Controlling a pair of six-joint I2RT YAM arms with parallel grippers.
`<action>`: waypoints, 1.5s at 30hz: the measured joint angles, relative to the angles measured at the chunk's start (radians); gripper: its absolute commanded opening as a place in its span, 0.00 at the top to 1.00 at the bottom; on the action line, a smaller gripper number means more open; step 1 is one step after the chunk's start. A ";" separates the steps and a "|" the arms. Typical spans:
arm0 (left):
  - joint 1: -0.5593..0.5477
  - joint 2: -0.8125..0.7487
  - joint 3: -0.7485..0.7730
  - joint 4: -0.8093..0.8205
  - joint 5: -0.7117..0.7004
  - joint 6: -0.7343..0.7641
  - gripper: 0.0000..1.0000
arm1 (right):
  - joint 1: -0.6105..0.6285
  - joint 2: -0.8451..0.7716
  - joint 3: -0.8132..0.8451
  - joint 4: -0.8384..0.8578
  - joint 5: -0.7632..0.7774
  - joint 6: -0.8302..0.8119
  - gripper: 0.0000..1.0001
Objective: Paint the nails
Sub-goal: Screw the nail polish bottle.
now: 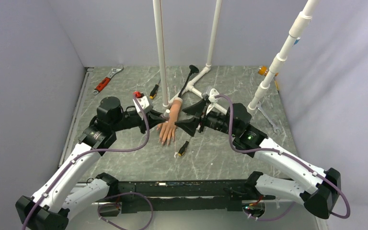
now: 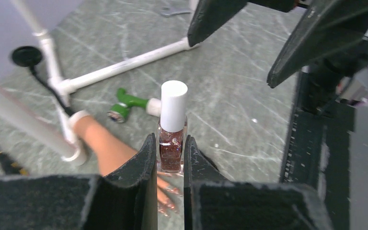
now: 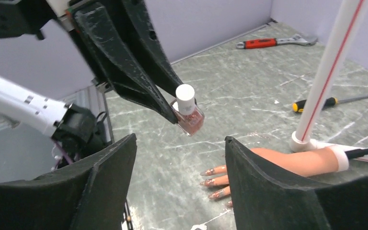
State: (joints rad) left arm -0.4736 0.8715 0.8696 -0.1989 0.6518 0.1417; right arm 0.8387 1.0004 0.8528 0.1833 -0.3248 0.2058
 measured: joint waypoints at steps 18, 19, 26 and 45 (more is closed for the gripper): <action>0.000 0.045 0.002 0.000 0.296 0.000 1.00 | -0.031 0.007 -0.012 0.027 -0.271 -0.121 0.48; 0.000 0.045 0.002 0.000 0.298 0.000 1.00 | -0.031 0.010 -0.010 0.027 -0.273 -0.124 0.50; 0.000 0.048 0.003 0.000 0.304 0.000 1.00 | -0.031 0.054 0.034 0.028 -0.287 -0.136 0.57; 0.001 0.047 0.005 -0.001 0.297 0.000 1.00 | -0.033 0.126 0.059 0.050 -0.309 -0.123 0.80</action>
State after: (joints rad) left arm -0.4728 0.9180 0.8749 -0.1997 0.9485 0.1413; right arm 0.8055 1.1267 0.9119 0.2333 -0.6338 0.0830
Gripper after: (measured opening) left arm 0.175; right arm 0.237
